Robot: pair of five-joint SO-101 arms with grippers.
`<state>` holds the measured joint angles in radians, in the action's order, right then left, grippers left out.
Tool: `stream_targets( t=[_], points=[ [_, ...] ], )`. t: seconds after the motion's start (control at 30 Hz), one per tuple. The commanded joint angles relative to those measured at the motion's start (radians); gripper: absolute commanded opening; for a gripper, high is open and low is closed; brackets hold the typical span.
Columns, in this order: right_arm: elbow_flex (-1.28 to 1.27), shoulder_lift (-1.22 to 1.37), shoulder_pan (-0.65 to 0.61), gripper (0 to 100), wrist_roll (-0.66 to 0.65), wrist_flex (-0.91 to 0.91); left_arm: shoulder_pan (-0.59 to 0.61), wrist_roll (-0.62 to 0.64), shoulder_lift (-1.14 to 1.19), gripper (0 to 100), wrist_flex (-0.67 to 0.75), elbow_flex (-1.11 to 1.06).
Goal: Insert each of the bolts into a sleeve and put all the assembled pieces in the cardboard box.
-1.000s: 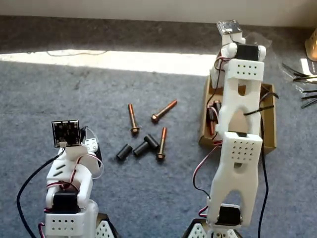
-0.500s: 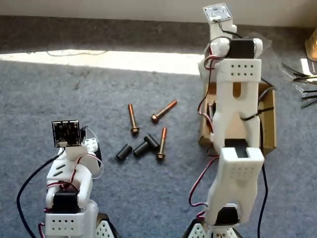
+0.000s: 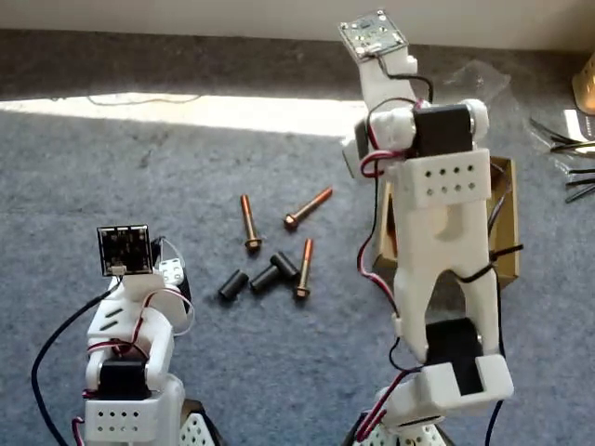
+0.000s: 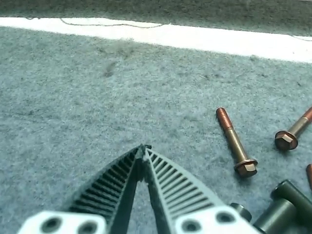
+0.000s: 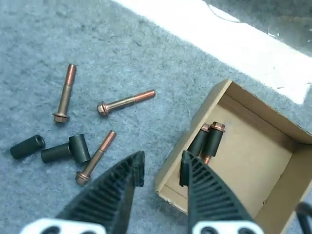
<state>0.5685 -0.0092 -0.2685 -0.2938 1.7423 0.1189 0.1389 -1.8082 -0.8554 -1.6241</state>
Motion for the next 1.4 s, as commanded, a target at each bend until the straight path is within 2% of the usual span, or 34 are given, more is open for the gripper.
stream_targets(
  t=[0.0, 0.33, 0.43, 0.87, 0.97, 1.23, 1.37],
  points=[
    [-0.067, -0.148, -0.033, 10.9, -0.003, 0.018, 0.013, -0.006, -0.008, 1, 0.028, 0.013],
    [-0.374, -0.475, -0.091, 10.9, -0.006, 0.013, 0.013, -0.006, -0.008, 1, 0.028, 0.004],
    [-0.492, -0.553, -0.091, 10.9, -0.005, -0.048, 0.013, -0.006, -0.008, 1, 0.028, 0.004],
    [-1.15, -0.756, -0.091, 10.9, -0.003, -0.625, 0.013, -0.006, -0.008, 1, 0.028, 0.004],
    [-1.245, -0.757, -0.099, 10.9, -0.003, -0.704, 0.013, -0.006, -0.008, 1, 0.028, 0.004],
    [-1.469, -0.759, -0.225, 10.9, -0.003, -0.915, 0.013, -0.006, -0.008, 1, 0.028, 0.004],
    [-1.544, -0.756, -0.223, 10.9, -0.003, -1.026, 0.013, -0.006, -0.008, 1, 0.028, 0.004]
  ],
)
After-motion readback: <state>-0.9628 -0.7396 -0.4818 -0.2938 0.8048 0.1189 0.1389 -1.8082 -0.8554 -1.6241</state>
